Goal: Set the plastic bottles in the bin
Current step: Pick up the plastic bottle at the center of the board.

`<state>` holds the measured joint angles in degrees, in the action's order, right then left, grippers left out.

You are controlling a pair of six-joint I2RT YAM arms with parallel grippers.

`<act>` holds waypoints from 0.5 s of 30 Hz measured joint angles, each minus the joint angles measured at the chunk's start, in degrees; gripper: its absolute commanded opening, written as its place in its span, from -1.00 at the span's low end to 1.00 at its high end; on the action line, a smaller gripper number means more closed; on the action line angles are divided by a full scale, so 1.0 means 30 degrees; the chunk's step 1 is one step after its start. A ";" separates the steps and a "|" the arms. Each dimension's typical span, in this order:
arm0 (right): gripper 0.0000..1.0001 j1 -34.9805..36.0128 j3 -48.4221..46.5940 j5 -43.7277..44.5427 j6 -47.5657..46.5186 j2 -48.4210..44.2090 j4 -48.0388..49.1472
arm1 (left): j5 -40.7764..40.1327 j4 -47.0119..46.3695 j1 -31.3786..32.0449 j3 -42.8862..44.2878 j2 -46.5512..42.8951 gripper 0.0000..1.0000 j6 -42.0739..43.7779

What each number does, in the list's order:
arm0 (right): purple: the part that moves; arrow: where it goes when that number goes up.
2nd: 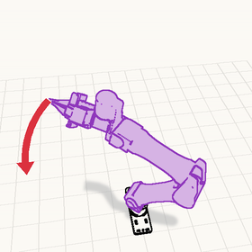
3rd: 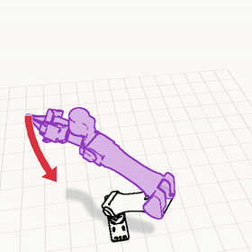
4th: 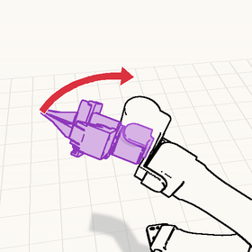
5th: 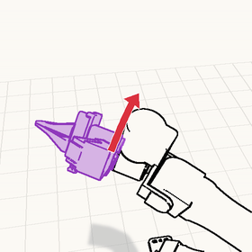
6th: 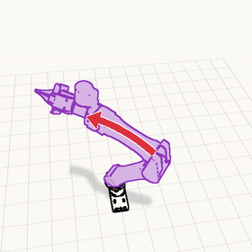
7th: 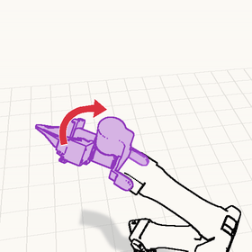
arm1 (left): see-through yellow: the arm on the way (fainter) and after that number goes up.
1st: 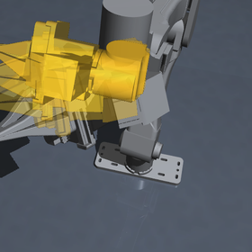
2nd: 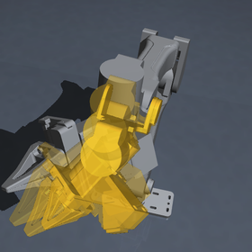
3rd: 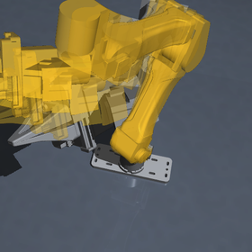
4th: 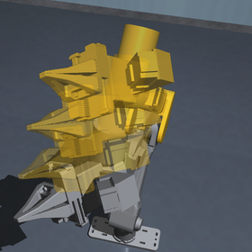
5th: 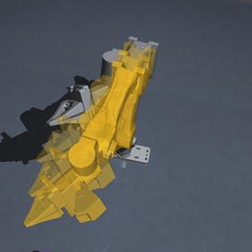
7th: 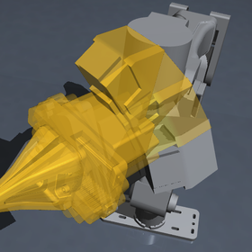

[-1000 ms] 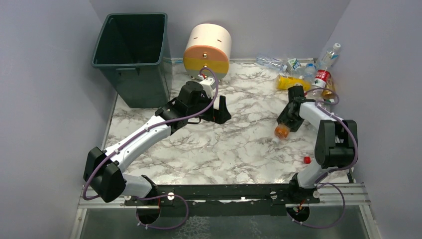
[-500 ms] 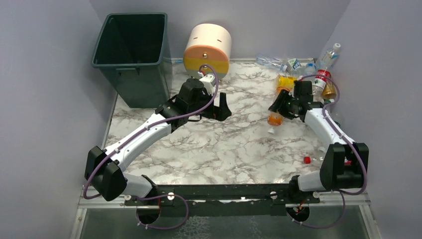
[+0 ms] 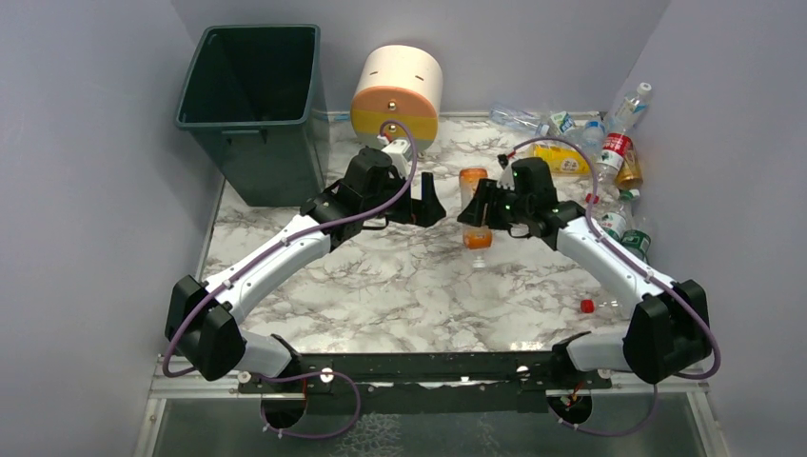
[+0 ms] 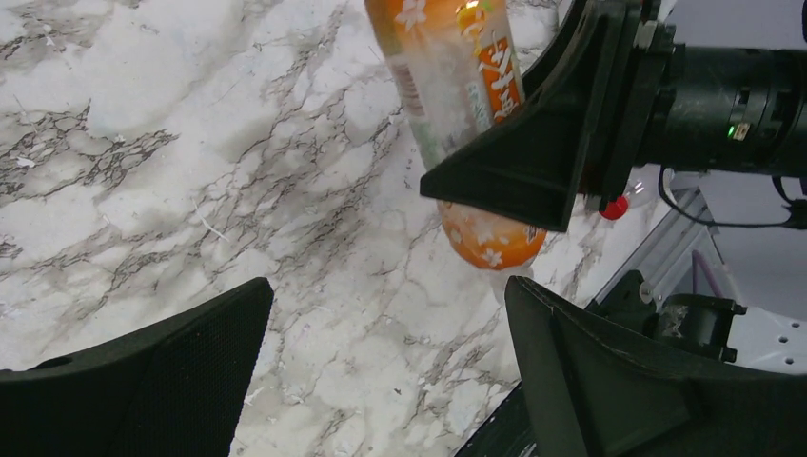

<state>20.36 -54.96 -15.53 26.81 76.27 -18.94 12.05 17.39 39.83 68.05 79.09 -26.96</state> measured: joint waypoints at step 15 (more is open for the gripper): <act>-0.11 0.4386 0.0000 -0.0204 0.0605 -0.0568 0.2193 | -0.0335 -0.0787 -0.0007 0.0000 -0.0022 0.98 -0.1180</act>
<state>33.52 -54.96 -16.14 28.62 74.56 -12.36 11.05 15.03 39.81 68.05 79.02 -30.50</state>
